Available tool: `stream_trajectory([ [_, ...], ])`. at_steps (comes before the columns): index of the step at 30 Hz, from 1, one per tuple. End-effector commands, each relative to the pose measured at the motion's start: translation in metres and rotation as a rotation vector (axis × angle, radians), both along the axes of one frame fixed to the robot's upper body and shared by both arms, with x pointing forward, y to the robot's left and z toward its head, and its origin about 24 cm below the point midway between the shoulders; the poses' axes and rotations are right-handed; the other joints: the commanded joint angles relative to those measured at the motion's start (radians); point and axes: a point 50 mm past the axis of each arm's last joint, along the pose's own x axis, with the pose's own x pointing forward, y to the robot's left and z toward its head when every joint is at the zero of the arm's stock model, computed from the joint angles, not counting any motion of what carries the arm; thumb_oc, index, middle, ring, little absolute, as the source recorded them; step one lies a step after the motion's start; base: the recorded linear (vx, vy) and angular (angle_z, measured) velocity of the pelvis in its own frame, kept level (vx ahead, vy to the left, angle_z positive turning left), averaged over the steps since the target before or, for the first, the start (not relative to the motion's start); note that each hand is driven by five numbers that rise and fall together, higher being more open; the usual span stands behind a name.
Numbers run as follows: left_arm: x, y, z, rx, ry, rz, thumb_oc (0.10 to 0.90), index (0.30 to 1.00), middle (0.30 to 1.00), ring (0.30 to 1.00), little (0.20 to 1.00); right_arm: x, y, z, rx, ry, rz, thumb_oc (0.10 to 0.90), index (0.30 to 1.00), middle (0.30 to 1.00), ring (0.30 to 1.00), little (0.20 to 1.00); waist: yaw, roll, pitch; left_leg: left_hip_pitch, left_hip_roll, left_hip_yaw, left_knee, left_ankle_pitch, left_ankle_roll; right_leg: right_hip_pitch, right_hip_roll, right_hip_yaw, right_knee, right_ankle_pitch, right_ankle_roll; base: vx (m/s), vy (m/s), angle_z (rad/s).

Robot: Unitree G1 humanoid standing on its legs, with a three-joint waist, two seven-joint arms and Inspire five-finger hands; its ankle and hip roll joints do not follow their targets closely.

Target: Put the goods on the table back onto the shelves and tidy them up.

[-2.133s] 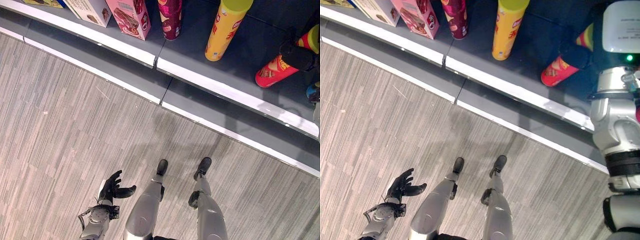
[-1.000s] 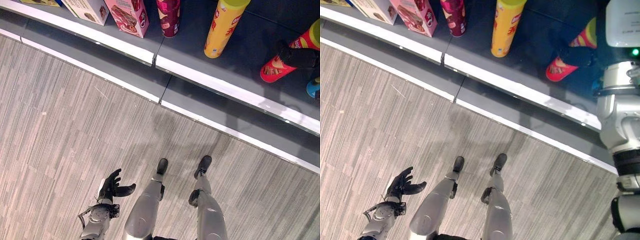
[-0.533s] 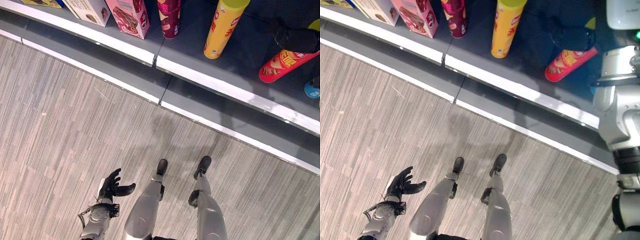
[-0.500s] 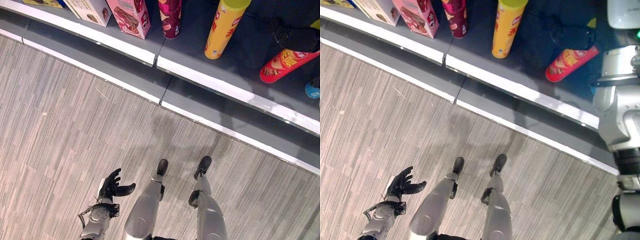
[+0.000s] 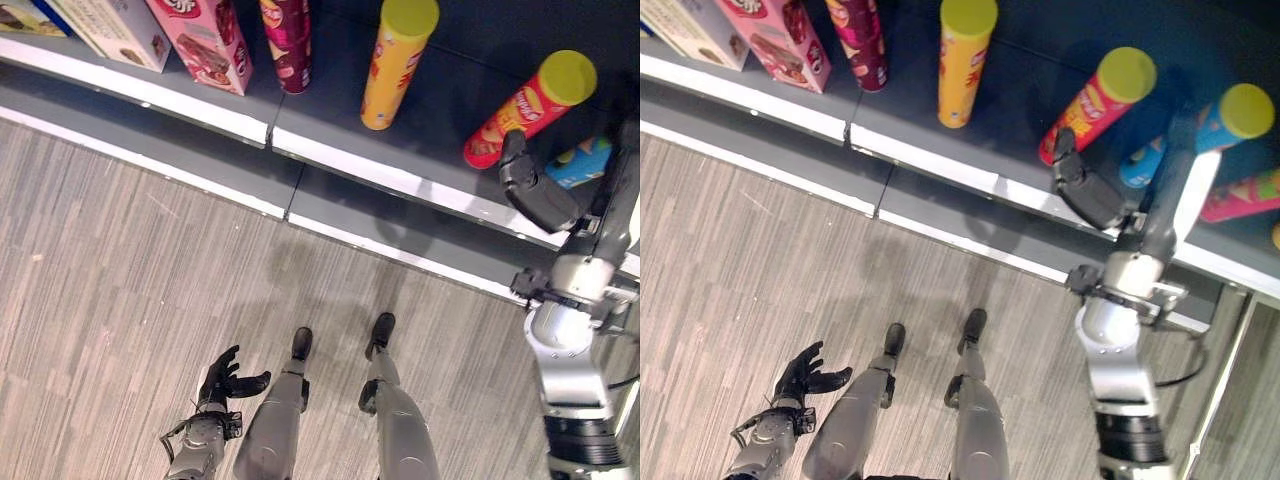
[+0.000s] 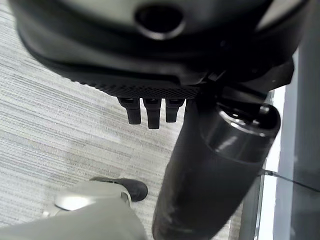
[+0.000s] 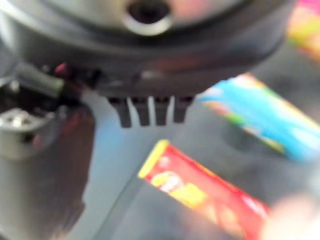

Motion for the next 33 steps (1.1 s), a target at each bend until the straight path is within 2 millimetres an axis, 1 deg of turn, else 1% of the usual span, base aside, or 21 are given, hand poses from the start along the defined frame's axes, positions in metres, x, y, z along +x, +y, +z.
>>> stream_trajectory([
  [1, -0.030, 0.025, -0.008, 0.033, 0.061, 0.082, 0.800, 0.900, 0.900, 0.900, 0.900, -0.016, -0.004, 0.048, -0.042, -0.278, 0.152, 0.800, 0.900, 0.900, 0.900, 0.900, 0.021, 0.014, -0.077, 0.090, 0.087, -0.044, -0.279, 0.091, -0.063, 0.154, -0.100, -0.050, 0.019, -0.105, 0.157, 0.02, 0.007, -0.40],
  [4, -0.029, 0.024, -0.008, 0.027, 0.055, 0.078, 0.800, 0.900, 0.900, 0.900, 0.900, -0.012, -0.002, 0.043, -0.025, -0.247, 0.191, 0.800, 0.900, 0.900, 0.900, 0.900, 0.021, 0.013, -0.073, 0.091, 0.086, -0.042, -0.277, 0.089, -0.063, 0.153, -0.099, -0.048, 0.022, -0.106, 0.155, 0.00, 0.002, -0.15],
  [8, -0.032, 0.023, -0.010, 0.025, 0.065, 0.072, 0.800, 0.900, 0.900, 0.900, 0.900, 0.000, -0.002, 0.025, 0.083, -0.175, 0.254, 0.800, 0.900, 0.900, 0.900, 0.900, 0.027, 0.019, -0.062, 0.087, 0.088, -0.041, -0.273, 0.090, -0.065, 0.148, -0.098, -0.046, 0.024, -0.108, 0.153, -0.01, 0.001, 0.05],
  [11, -0.036, 0.023, -0.012, 0.023, 0.079, 0.068, 0.800, 0.900, 0.900, 0.900, 0.900, 0.012, -0.005, 0.013, 0.142, -0.107, 0.265, 0.800, 0.900, 0.900, 0.900, 0.900, 0.034, 0.025, -0.060, 0.086, 0.088, -0.042, -0.274, 0.091, -0.066, 0.147, -0.101, -0.049, 0.023, -0.108, 0.153, 0.00, 0.000, 0.00],
  [13, -0.036, 0.022, -0.012, 0.021, 0.080, 0.062, 0.800, 0.900, 0.900, 0.900, 0.900, 0.016, -0.007, 0.010, 0.143, -0.080, 0.251, 0.800, 0.900, 0.900, 0.900, 0.900, 0.040, 0.029, -0.059, 0.086, 0.087, -0.042, -0.275, 0.092, -0.066, 0.148, -0.102, -0.051, 0.023, -0.109, 0.153, 0.00, 0.000, 0.00],
  [14, -0.021, 0.055, 0.010, 0.099, -0.022, 0.131, 0.800, 0.900, 0.900, 0.900, 0.900, 0.064, -0.040, 0.066, 0.097, -0.069, 0.149, 0.800, 0.900, 0.900, 0.900, 0.900, 0.116, -0.035, 0.027, -0.098, 0.176, -0.102, -0.197, 0.098, -0.130, 0.053, -0.055, -0.032, 0.121, -0.202, 0.119, 0.00, 0.000, 0.00],
  [22, -0.027, 0.053, 0.005, 0.093, 0.012, 0.127, 0.800, 0.900, 0.900, 0.900, 0.900, 0.066, -0.042, 0.074, 0.079, -0.088, 0.124, 0.800, 0.900, 0.900, 0.900, 0.900, 0.117, -0.022, 0.027, -0.063, 0.175, -0.104, -0.218, 0.102, -0.130, 0.089, -0.054, -0.035, 0.117, -0.212, 0.120, -0.01, -0.021, -0.03],
  [26, -0.027, 0.053, 0.003, 0.090, 0.019, 0.133, 0.800, 0.900, 0.900, 0.900, 0.900, 0.067, -0.044, 0.080, 0.070, -0.099, 0.109, 0.800, 0.900, 0.900, 0.900, 0.900, 0.114, -0.021, 0.027, -0.061, 0.172, -0.105, -0.229, 0.113, -0.129, 0.094, -0.058, -0.037, 0.110, -0.206, 0.125, -0.03, -0.004, -0.17],
  [30, -0.028, 0.054, 0.002, 0.091, 0.024, 0.139, 0.800, 0.900, 0.900, 0.900, 0.900, 0.067, -0.043, 0.080, 0.073, -0.101, 0.111, 0.800, 0.900, 0.900, 0.900, 0.900, 0.117, -0.021, 0.027, -0.054, 0.178, -0.105, -0.233, 0.112, -0.131, 0.101, -0.054, -0.038, 0.105, -0.208, 0.124, -0.01, -0.006, 0.07],
  [33, -0.028, 0.054, 0.001, 0.094, 0.032, 0.140, 0.800, 0.900, 0.900, 0.900, 0.900, 0.068, -0.043, 0.084, 0.067, -0.110, 0.110, 0.800, 0.900, 0.900, 0.900, 0.900, 0.119, -0.019, 0.027, -0.053, 0.174, -0.111, -0.245, 0.122, -0.130, 0.108, -0.058, -0.046, 0.101, -0.205, 0.126, -0.01, -0.011, 0.00],
])
